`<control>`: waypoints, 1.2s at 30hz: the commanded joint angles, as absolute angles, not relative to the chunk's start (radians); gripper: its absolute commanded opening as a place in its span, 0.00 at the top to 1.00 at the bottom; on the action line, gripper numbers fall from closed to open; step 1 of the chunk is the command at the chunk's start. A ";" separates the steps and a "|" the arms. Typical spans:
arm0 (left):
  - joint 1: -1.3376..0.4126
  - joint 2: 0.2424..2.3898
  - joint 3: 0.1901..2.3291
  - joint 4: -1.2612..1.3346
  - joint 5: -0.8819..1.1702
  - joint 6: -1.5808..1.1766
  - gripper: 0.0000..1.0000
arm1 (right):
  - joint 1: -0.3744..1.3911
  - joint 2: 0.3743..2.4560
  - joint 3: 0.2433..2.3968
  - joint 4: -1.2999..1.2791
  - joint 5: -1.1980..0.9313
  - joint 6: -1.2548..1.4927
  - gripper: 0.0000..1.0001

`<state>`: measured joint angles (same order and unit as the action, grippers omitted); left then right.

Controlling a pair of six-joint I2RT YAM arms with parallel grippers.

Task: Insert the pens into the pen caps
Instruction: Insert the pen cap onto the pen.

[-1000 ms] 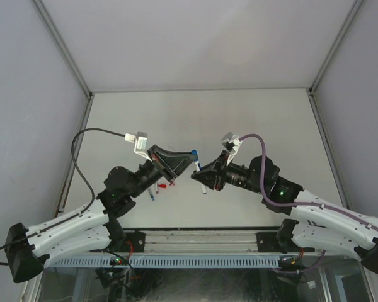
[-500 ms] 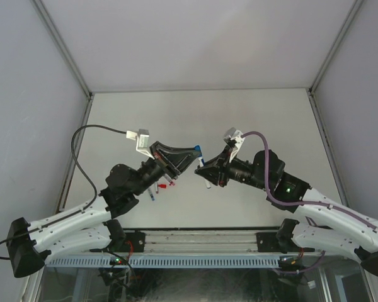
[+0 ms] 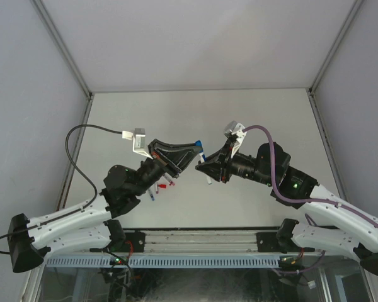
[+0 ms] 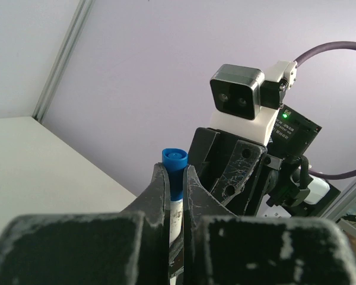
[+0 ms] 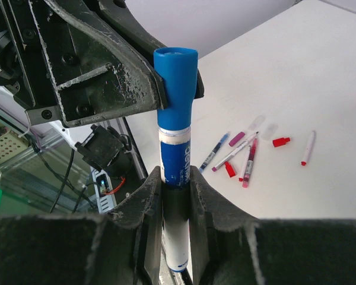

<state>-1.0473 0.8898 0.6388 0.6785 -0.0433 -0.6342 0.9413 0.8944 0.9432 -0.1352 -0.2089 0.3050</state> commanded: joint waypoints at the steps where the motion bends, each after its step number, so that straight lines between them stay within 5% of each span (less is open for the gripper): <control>1: -1.162 0.963 0.600 0.436 0.244 -0.650 1.00 | 0.880 0.896 1.092 0.210 0.000 0.284 1.00; 16: -1.165 0.868 0.699 0.287 0.165 -0.541 0.99 | 0.956 0.881 1.038 0.121 -0.010 0.264 1.00; 29: -1.165 0.814 0.750 0.248 0.146 -0.517 0.64 | 0.994 0.842 0.902 0.223 -0.011 0.329 1.00; 36: -1.164 0.780 0.765 0.231 0.125 -0.504 0.53 | 0.999 0.824 0.865 0.229 0.015 0.339 1.00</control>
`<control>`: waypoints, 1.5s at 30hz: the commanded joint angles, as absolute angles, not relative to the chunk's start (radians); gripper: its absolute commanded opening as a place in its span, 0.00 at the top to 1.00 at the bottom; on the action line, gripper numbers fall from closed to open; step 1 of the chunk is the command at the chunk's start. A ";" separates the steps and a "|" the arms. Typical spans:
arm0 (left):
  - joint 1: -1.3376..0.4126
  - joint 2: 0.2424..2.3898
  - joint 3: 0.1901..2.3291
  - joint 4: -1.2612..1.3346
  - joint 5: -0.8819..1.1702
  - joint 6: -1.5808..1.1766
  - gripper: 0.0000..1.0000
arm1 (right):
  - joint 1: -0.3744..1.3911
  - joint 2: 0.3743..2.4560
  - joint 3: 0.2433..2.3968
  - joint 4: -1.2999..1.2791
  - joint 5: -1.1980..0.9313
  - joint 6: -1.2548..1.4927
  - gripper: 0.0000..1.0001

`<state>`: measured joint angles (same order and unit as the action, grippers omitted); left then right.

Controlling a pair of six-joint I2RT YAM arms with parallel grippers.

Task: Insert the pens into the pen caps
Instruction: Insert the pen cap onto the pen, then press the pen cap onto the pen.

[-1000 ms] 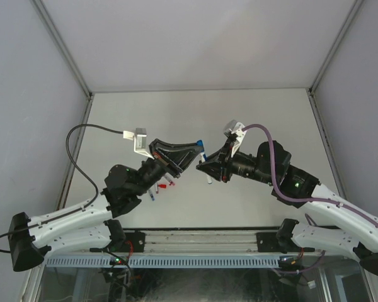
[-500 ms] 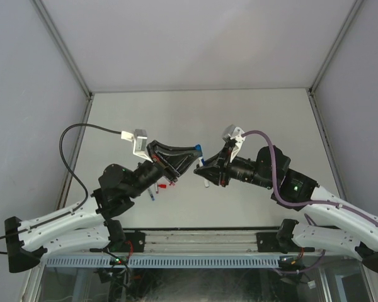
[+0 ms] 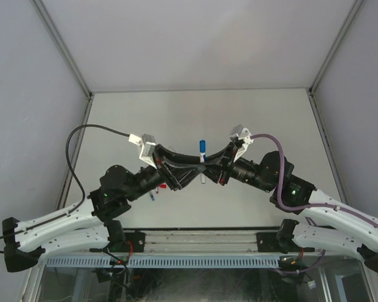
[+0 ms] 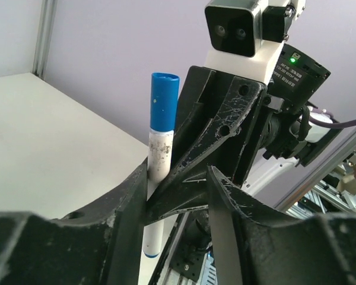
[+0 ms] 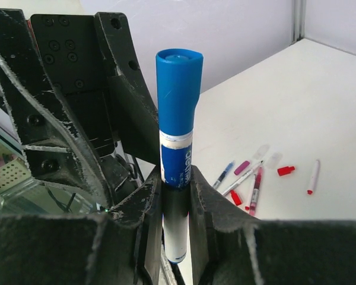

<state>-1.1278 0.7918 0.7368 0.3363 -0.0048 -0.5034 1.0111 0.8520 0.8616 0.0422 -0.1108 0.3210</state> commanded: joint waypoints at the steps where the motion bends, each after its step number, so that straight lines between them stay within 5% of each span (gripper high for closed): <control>1: -1.165 0.772 0.767 0.227 0.123 -0.499 0.51 | 1.000 0.817 0.857 0.228 0.026 0.342 1.00; 12: -1.165 0.652 0.734 0.136 0.036 -0.394 0.39 | 0.997 0.730 0.812 0.211 0.168 0.432 1.00; 29: -1.165 0.737 0.761 0.238 0.064 -0.378 0.43 | 1.033 0.793 0.811 0.367 -0.147 0.527 1.00; 40: -1.164 0.766 0.809 0.266 0.070 -0.362 0.58 | 1.086 0.834 0.810 0.372 -0.147 0.533 1.00; 45: -1.164 0.771 0.823 0.272 0.069 -0.359 0.76 | 1.114 0.852 0.805 0.385 -0.141 0.537 1.00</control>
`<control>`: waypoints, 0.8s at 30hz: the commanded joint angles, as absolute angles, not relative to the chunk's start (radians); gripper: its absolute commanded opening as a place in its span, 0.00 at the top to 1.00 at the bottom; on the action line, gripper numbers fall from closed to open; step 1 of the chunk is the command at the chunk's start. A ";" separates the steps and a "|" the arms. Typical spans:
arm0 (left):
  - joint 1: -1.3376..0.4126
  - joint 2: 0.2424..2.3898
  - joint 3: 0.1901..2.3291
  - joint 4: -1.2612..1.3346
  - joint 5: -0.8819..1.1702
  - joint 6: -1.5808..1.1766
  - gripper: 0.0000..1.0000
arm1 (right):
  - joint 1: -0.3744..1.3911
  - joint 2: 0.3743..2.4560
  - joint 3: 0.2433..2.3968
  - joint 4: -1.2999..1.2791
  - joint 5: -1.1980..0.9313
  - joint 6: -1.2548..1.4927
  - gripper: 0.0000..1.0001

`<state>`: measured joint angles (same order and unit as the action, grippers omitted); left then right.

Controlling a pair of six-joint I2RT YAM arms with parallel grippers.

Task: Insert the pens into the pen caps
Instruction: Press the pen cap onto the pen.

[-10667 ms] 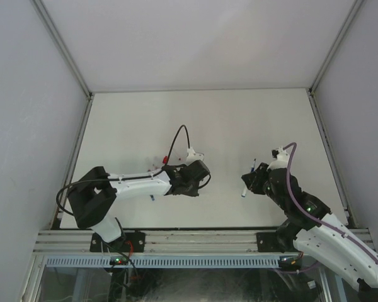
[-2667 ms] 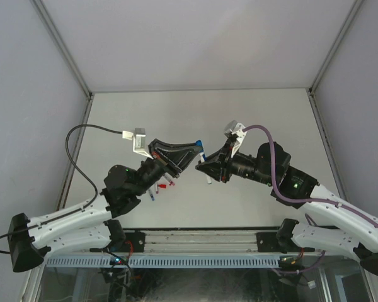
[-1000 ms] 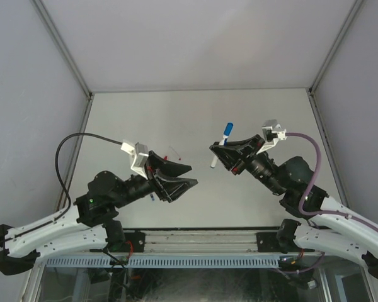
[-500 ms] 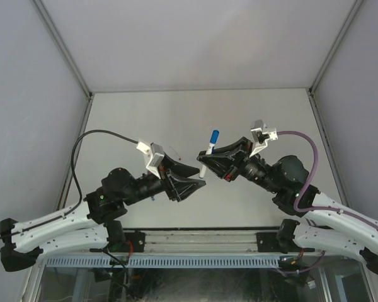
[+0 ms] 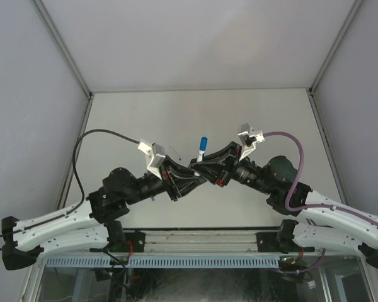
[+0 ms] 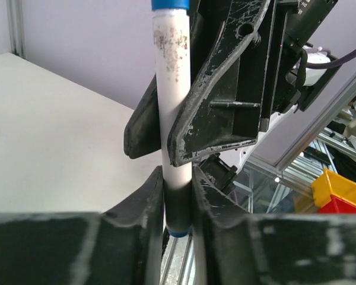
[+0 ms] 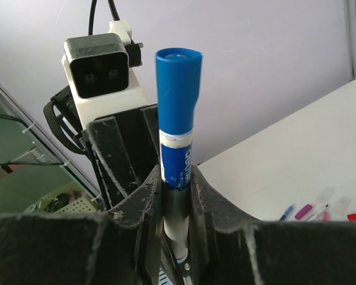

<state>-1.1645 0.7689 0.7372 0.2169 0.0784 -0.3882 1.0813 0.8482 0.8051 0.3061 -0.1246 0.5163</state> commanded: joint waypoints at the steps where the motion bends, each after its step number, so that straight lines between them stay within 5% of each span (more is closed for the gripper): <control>1: -1.165 0.772 0.824 0.273 0.070 -0.359 0.78 | 1.116 0.854 0.801 0.390 -0.137 0.539 1.00; 9: -1.165 0.753 0.829 0.272 0.062 -0.362 0.86 | 1.121 0.865 0.776 0.385 -0.110 0.529 1.00; 13: -1.164 0.740 0.827 0.270 0.055 -0.363 0.75 | 1.126 0.875 0.777 0.374 -0.122 0.510 1.00; 24: -1.164 0.733 0.816 0.271 0.029 -0.367 0.68 | 1.144 0.871 0.761 0.373 -0.122 0.509 1.00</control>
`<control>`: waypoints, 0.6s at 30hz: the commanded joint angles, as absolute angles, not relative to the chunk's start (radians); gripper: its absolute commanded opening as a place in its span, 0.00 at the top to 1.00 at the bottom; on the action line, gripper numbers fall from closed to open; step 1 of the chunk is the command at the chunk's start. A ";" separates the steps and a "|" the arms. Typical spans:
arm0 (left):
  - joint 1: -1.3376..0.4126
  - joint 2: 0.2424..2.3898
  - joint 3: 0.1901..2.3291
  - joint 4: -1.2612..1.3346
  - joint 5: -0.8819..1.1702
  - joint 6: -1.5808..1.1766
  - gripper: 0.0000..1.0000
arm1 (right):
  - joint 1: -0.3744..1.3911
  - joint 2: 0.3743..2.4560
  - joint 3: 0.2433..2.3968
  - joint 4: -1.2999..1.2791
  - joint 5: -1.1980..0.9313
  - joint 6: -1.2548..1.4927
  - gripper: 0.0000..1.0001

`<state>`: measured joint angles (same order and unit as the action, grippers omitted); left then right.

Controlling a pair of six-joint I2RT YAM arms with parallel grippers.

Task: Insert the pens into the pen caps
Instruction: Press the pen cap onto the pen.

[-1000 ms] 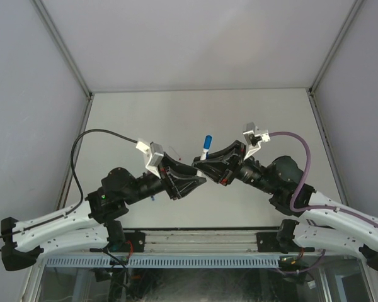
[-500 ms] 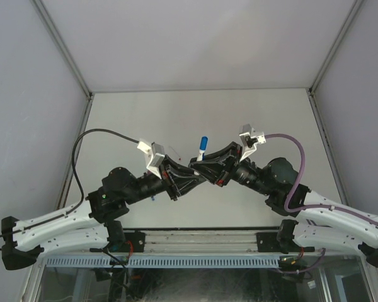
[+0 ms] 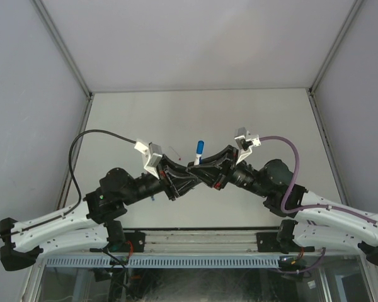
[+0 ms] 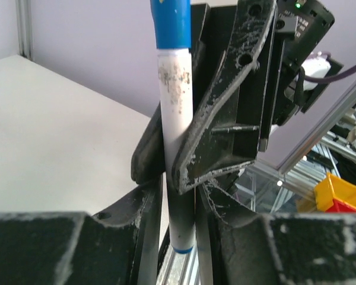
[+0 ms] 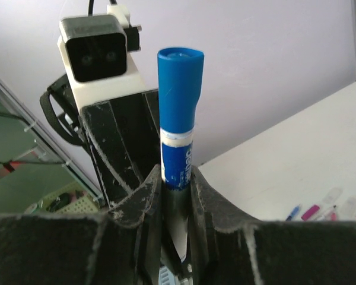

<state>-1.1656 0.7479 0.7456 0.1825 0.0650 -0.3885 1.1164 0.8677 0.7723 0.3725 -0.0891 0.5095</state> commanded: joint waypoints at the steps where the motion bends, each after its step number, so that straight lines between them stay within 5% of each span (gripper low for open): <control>1: -1.165 0.736 0.816 0.271 0.028 -0.366 0.68 | 1.147 0.871 0.761 0.373 -0.120 0.511 1.00; 7: -1.165 0.745 0.819 0.278 0.030 -0.369 0.67 | 1.162 0.884 0.762 0.386 -0.121 0.517 1.00; 14: -1.164 0.743 0.821 0.259 0.004 -0.373 0.99 | 1.172 0.897 0.761 0.383 -0.108 0.511 1.00; 18: -1.165 0.717 0.807 0.250 -0.048 -0.378 1.00 | 1.172 0.881 0.761 0.360 -0.063 0.489 1.00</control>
